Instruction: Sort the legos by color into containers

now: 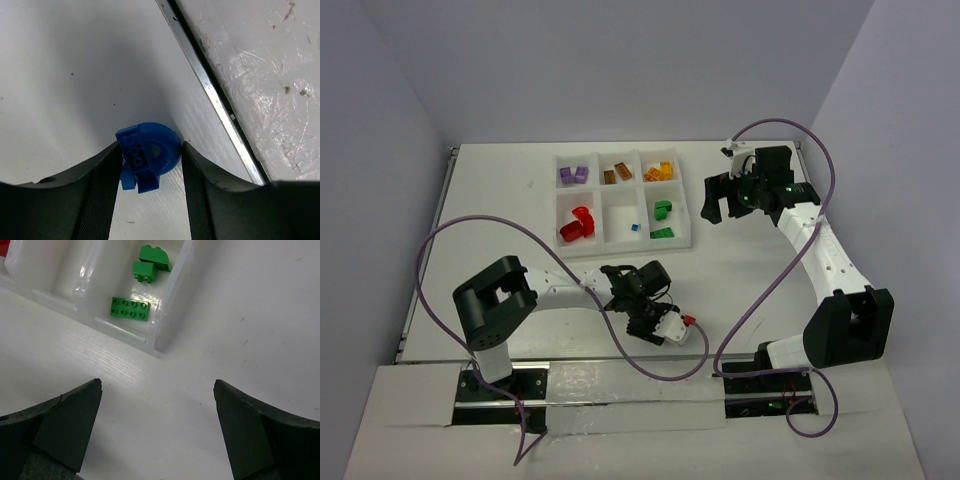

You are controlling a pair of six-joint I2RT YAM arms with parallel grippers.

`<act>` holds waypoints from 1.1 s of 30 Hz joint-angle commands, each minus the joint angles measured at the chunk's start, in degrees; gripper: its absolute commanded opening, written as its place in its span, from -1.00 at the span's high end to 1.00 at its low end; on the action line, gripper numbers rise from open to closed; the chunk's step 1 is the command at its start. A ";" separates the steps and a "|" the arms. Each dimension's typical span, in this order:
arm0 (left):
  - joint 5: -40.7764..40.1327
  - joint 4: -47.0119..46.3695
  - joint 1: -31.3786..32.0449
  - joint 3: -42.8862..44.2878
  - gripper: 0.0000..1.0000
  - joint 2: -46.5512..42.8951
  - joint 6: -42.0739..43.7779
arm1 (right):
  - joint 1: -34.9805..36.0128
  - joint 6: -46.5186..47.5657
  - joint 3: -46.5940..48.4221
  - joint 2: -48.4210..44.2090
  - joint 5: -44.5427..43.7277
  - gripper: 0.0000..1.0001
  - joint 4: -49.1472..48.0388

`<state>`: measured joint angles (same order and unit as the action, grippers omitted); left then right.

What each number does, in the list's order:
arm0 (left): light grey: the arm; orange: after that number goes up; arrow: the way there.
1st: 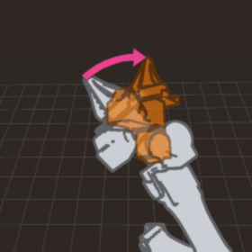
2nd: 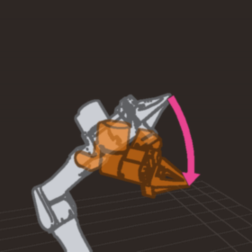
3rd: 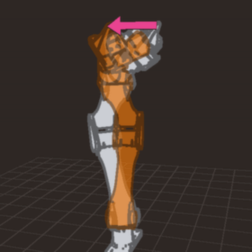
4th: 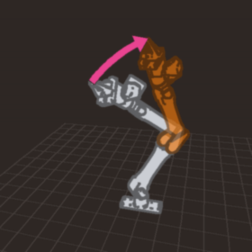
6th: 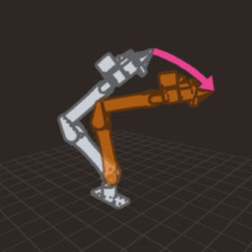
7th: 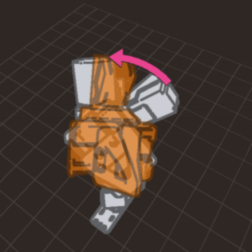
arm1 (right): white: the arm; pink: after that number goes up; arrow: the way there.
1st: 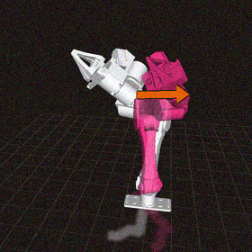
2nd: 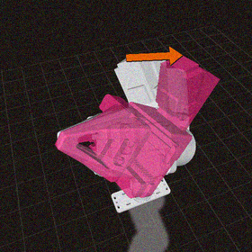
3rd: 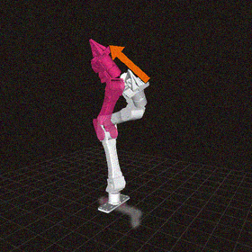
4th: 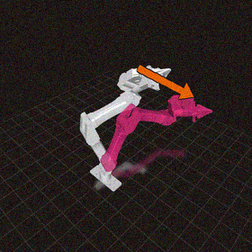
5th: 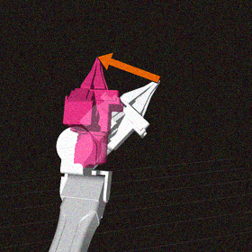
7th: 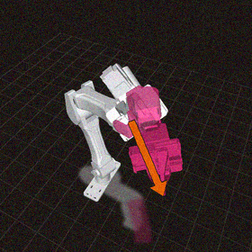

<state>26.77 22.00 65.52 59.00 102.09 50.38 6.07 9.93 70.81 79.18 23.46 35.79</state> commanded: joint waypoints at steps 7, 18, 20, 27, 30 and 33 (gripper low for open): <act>0.04 -1.61 -1.71 1.96 0.01 -2.03 -1.36 | -0.42 0.09 -0.47 -0.56 0.82 -1.00 -0.90; 7.55 5.53 -3.67 7.03 0.09 -9.65 -8.23 | -0.44 -0.09 -0.41 0.55 1.77 -1.00 -1.34; 9.79 6.43 -5.19 8.51 0.09 -10.64 -11.12 | -0.35 -0.32 -0.36 1.01 2.18 -1.00 -1.57; 7.67 8.57 -8.13 7.91 -0.16 -13.35 -13.13 | -0.37 -0.44 0.21 1.88 2.31 -1.00 -1.78; 5.91 7.51 -8.13 4.20 -0.42 -15.52 -14.19 | -0.35 -0.27 -0.14 1.55 2.11 -1.00 -1.69; 5.02 6.14 -7.68 -1.48 -0.54 -18.22 -14.95 | -0.35 -0.25 -0.65 1.58 1.97 -1.00 -1.89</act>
<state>32.72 28.04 57.28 62.02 87.41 37.24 6.04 9.89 70.75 80.86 25.01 35.58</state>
